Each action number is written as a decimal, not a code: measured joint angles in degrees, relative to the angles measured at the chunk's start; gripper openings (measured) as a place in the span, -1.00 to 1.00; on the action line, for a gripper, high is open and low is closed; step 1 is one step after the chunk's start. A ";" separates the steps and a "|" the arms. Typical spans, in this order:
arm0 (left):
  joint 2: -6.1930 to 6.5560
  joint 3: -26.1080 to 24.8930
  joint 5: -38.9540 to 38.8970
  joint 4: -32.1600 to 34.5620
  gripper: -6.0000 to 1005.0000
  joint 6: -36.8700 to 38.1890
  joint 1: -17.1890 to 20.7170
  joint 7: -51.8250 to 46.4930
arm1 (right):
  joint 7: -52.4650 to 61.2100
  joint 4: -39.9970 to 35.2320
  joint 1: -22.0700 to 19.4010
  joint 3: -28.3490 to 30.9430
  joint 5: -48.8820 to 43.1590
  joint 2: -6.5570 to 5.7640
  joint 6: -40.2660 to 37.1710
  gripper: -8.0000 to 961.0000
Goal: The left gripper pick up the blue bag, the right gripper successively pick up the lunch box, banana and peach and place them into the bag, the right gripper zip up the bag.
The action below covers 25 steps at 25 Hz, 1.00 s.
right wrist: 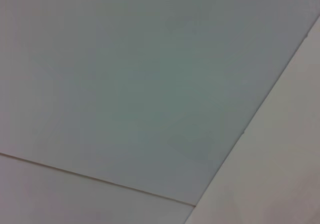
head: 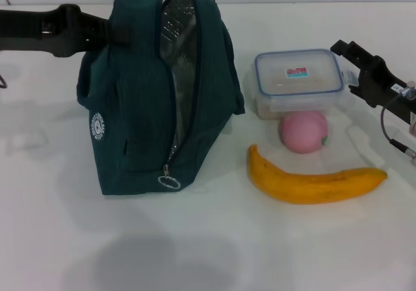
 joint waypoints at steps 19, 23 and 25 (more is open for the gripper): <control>-0.58 0.00 0.09 0.00 -0.92 0.49 0.51 2.46 | -1.05 -2.41 -1.37 -2.74 -0.90 0.00 1.40 -0.13; -0.66 0.00 0.20 0.00 -0.92 0.76 0.42 2.68 | -1.10 -2.41 -1.38 -2.68 -0.85 0.00 1.11 -0.30; -0.66 0.00 0.25 0.00 -0.92 0.79 0.48 2.70 | -1.11 -2.41 -1.38 -2.61 -0.86 0.00 0.87 -0.39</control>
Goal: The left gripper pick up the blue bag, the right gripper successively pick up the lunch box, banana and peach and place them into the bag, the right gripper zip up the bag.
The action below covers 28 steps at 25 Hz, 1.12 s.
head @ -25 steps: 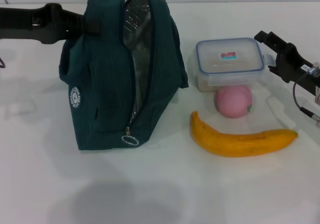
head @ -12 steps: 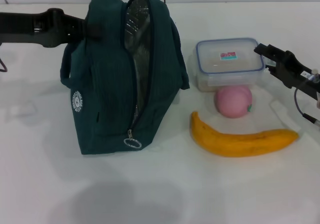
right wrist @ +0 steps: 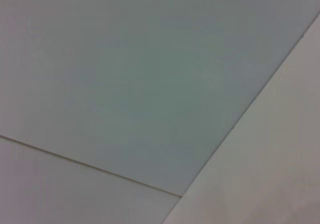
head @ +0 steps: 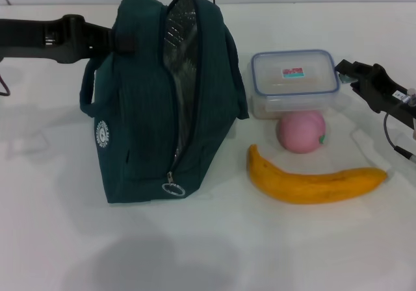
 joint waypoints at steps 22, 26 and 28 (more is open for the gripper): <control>-0.34 0.09 0.24 -0.10 -0.92 0.09 -0.36 0.03 | -6.39 0.19 -2.92 0.35 4.14 0.00 -8.80 -0.79; -0.39 0.09 0.24 -0.42 -0.92 0.07 -0.43 0.03 | -7.10 0.00 -4.26 0.42 6.58 0.00 -11.54 -0.79; -0.43 0.09 0.24 -0.64 -0.92 0.04 -0.47 0.03 | -7.18 -0.07 -4.54 0.46 7.16 0.00 -12.09 -0.79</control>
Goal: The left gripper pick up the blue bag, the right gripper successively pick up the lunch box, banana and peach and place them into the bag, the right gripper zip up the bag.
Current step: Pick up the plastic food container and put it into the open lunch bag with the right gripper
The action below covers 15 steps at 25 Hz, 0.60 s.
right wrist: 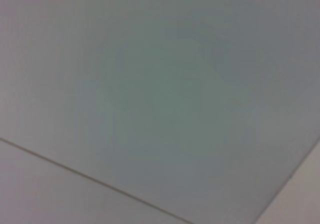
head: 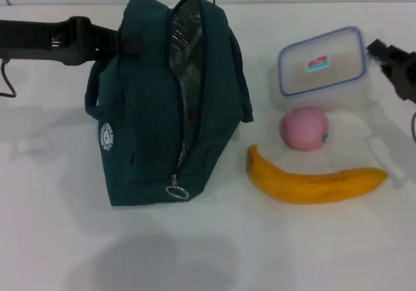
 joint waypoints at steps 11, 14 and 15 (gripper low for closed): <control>-0.09 0.73 -0.30 -0.08 -0.92 -0.04 -0.88 0.43 | 0.27 -0.87 -3.42 2.89 4.08 -0.50 -7.12 -0.79; -0.15 0.72 -0.30 -0.19 -0.92 -0.04 -1.16 0.28 | 1.19 -1.15 -4.17 4.68 4.17 -0.63 -9.55 -0.79; -0.16 0.71 -0.30 -0.44 -0.92 -0.05 -1.24 0.26 | 1.76 -1.28 -4.39 4.91 4.32 -0.67 -10.02 -0.79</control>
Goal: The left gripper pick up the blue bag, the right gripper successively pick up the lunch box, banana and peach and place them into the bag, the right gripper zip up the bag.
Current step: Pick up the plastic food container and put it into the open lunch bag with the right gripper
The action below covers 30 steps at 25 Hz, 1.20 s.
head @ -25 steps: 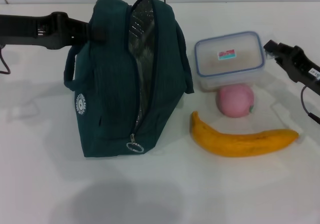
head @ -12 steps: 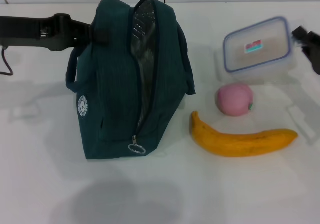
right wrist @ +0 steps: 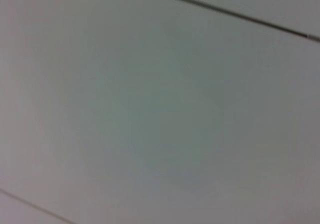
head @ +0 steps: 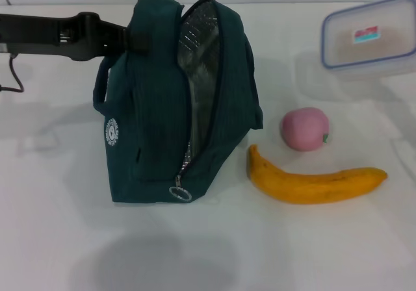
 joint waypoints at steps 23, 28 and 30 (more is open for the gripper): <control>-1.27 -0.01 -1.48 -1.03 -0.92 -0.08 -2.42 -0.83 | 13.20 -2.36 12.52 -2.62 2.86 0.70 -14.65 -0.79; -1.60 -0.02 -1.48 -1.03 -0.92 -0.09 -3.26 -0.85 | 13.57 -1.04 15.96 -4.52 2.79 0.71 -13.49 -0.79; -1.61 -0.02 -1.48 -1.04 -0.92 -0.08 -3.28 -0.86 | 13.57 -0.81 16.93 -5.33 2.76 0.70 -12.84 -0.79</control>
